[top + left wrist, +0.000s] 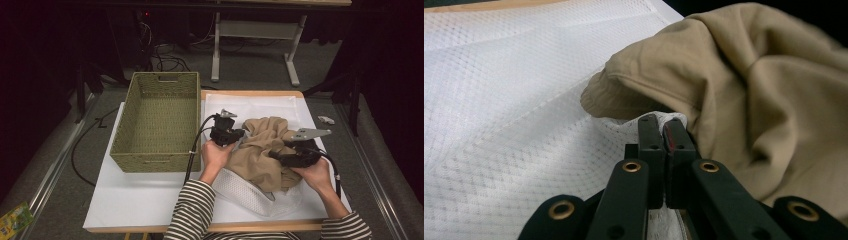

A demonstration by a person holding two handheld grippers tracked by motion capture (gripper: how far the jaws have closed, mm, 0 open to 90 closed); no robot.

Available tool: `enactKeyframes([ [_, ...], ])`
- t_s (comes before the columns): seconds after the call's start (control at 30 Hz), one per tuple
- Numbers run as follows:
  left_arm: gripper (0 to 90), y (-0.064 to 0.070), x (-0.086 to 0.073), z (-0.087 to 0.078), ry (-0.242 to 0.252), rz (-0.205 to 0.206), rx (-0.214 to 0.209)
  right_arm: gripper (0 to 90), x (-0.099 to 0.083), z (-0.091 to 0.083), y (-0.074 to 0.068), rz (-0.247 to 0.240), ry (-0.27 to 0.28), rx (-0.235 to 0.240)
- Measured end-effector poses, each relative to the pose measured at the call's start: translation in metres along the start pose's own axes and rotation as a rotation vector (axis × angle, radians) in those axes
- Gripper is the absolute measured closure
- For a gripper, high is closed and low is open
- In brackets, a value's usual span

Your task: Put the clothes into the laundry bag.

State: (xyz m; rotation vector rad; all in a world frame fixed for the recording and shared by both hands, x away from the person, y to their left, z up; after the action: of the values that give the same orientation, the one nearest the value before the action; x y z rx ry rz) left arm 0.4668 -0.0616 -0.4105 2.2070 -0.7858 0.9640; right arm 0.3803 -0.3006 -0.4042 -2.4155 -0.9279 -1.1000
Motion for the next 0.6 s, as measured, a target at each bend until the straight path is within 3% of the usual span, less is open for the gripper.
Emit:
enactKeyframes([
  [0.07, 89.0, 0.0, 0.0, 0.0, -0.001, 0.0, -0.002, 68.6, -0.004, 0.007, -0.007, -0.041, -0.029, 0.037],
  [0.13, 89.0, 0.0, 0.0, -0.001, 0.0, 0.001, -0.008, 78.6, -0.006, 0.007, -0.017, -0.094, -0.037, 0.064],
  [0.23, 89.1, 0.004, 0.002, -0.002, 0.013, -0.005, -0.034, 82.7, -0.006, 0.004, -0.033, -0.163, -0.053, 0.105],
  [0.3, 89.1, 0.01, 0.005, -0.003, 0.017, 0.013, -0.038, 83.2, -0.005, 0.006, -0.049, -0.218, -0.069, 0.129],
  [0.4, 89.2, 0.021, 0.009, -0.008, 0.028, 0.053, -0.052, 83.2, -0.004, 0.019, -0.064, -0.264, -0.116, 0.101],
  [0.5, 89.4, 0.033, 0.011, -0.015, 0.046, 0.091, -0.063, 83.2, -0.001, 0.035, -0.06, -0.228, -0.137, 0.075],
  [0.6, 89.5, 0.04, 0.011, -0.022, 0.062, 0.115, -0.075, 83.2, 0.0, 0.053, -0.047, -0.167, -0.15, -0.021],
])
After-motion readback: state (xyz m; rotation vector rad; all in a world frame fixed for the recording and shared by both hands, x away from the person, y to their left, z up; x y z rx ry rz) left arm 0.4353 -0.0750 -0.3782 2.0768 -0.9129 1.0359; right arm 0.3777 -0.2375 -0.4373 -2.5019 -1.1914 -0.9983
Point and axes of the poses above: each handheld gripper's, and its own axes: z roughly forward along the jaws, x roughly out of its top, y roughly to its right, the point moved 1 cm from there along z, roughly forward along the jaws
